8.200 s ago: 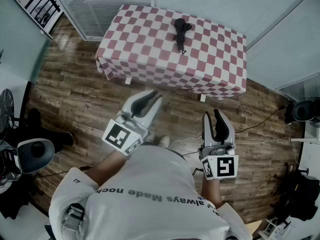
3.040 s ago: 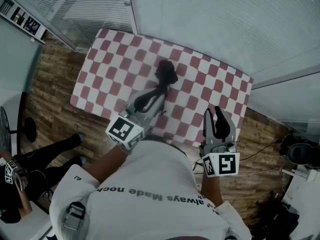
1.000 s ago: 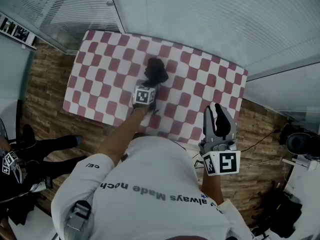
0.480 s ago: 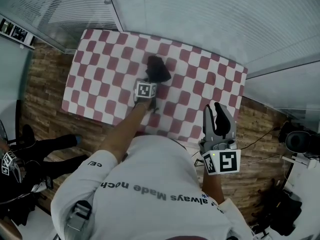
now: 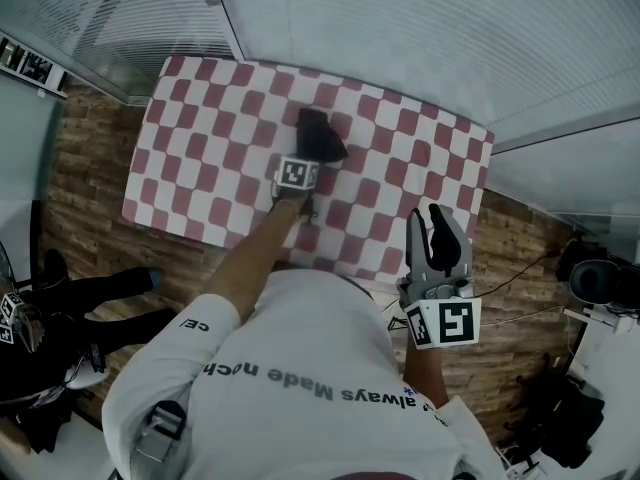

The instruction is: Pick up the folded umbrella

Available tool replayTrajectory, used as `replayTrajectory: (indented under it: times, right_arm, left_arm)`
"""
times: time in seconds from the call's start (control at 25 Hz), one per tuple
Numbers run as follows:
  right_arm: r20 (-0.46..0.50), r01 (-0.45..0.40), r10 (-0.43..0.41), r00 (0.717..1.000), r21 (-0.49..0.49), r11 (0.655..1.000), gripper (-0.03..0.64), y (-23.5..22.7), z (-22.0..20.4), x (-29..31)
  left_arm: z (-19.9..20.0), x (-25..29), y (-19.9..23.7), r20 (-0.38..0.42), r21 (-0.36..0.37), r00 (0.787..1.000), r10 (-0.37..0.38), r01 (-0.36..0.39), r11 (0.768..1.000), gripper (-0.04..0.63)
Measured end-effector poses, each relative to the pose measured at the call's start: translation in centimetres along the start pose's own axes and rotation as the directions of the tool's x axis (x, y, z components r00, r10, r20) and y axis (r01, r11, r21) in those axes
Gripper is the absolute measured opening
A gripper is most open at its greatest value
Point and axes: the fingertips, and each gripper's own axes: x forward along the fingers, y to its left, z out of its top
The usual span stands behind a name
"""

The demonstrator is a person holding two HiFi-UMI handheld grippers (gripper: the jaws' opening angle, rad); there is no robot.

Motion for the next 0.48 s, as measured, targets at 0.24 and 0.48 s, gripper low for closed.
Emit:
replayTrajectory:
  times: [0.24, 0.48]
  right_arm:
    - [-0.005, 0.002, -0.002, 1.0, 0.006, 1.0, 0.106, -0.1, -0.4, -0.1]
    - [-0.005, -0.004, 0.004, 1.0, 0.015, 1.0, 0.104, 0.1, -0.7, 0.1]
  left_arm:
    - [0.3, -0.8, 0.5, 0.017, 0.051, 0.999, 0.045, -0.046, 0.998, 0.229]
    - [1.8, -2.8, -0.9, 0.109, 0.088, 0.994, -0.021, 0.012, 0.996, 0.222]
